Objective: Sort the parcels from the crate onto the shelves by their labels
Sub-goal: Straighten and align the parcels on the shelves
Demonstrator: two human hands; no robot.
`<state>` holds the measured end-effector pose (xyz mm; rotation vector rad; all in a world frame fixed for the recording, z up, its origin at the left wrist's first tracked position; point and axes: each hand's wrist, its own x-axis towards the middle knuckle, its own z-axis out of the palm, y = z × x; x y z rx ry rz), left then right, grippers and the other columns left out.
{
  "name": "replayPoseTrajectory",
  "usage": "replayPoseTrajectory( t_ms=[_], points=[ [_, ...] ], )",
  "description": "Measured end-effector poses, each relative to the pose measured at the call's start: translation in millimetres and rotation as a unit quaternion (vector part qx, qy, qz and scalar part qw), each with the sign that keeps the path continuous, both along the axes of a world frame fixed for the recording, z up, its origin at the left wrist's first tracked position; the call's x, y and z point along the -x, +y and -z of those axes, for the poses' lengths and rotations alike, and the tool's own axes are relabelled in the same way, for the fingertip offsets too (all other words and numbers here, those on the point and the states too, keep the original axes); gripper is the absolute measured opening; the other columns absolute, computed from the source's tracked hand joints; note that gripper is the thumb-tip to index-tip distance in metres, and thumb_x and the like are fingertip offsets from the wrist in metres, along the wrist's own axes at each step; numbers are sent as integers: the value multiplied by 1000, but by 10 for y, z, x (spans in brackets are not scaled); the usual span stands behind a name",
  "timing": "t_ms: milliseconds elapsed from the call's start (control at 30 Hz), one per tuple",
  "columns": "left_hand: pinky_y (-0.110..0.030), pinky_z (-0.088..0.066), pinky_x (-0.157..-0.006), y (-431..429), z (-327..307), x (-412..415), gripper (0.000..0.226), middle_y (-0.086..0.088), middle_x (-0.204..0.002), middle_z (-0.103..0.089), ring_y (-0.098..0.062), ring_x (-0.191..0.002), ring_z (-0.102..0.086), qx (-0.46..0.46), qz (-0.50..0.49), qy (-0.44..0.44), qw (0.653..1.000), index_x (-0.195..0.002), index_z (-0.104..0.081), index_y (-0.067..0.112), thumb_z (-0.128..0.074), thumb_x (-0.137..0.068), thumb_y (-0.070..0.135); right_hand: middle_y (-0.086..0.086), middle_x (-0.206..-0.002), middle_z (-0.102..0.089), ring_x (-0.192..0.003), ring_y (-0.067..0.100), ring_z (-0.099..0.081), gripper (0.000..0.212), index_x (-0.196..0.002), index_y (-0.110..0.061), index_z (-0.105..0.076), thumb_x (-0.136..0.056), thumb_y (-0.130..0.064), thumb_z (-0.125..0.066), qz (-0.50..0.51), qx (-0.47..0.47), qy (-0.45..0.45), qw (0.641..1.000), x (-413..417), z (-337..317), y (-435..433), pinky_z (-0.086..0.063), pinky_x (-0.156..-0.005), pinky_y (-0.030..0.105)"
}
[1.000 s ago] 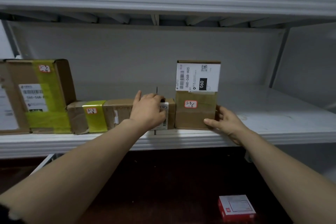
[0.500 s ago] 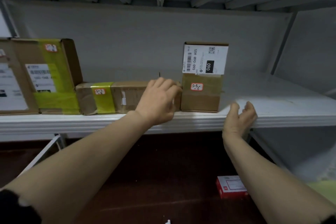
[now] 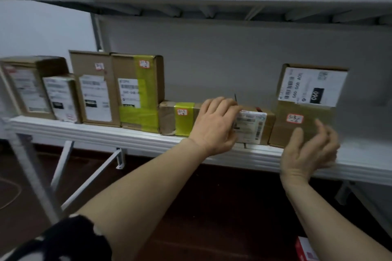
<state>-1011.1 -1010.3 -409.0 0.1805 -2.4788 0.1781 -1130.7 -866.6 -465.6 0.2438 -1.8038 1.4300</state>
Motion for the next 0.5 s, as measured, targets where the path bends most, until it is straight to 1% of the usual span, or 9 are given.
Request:
replayPoseTrajectory(
  t_ms=[100,167,267,333,400,500],
  points=[
    [-41,-22,-109,-104,-48,-128,62,-8,-133,-51,-31,-127,-41,-14,-24,8,1000,-130,-52,14,-59,-71,32,24,-134,-42,-123,27,-34,56,-127,0,-52,-86,-38,-42,-49,-65,84,993,-257,115,-193,-20,-105,39],
    [-43,-24,-109,-175,-77,-212,62,-8,-133,-52,-32,-127,-42,-15,-37,13,999,-130,-52,14,-60,-70,30,21,-133,-43,-122,29,-35,52,-124,-2,-54,-87,-37,-41,-80,-105,129,983,-393,70,-330,-21,-104,39],
    [-43,-29,-107,-287,-130,-336,61,-8,-130,-55,-32,-124,-46,-14,-45,25,999,-128,-55,13,-58,-69,28,21,-126,-52,-117,28,-38,47,-115,-7,-61,-85,-36,-41,-104,-184,170,963,-521,-167,-576,-23,-101,39],
    [-41,-25,-110,-364,-176,-414,61,-8,-137,-50,-30,-130,-40,-21,-52,21,998,-134,-49,13,-58,-75,26,16,-125,-55,-118,26,-40,47,-114,-10,-62,-82,-37,-40,-117,-241,168,949,-581,-352,-741,-21,-103,40],
    [-36,-21,-113,-450,-198,-484,64,-8,-143,-44,-27,-136,-33,-41,-56,18,997,-139,-43,12,-59,-79,26,11,-129,-54,-123,27,-41,50,-118,-12,-60,-82,-37,-36,-135,-284,143,938,-622,-496,-867,-16,-108,42],
    [-31,-19,-115,-531,-201,-594,63,-9,-145,-41,-25,-137,-31,-62,-61,15,996,-142,-39,10,-57,-82,22,9,-133,-53,-129,27,-40,51,-124,-12,-56,-83,-33,-35,-161,-325,113,925,-626,-640,-948,-9,-112,40]
  ],
)
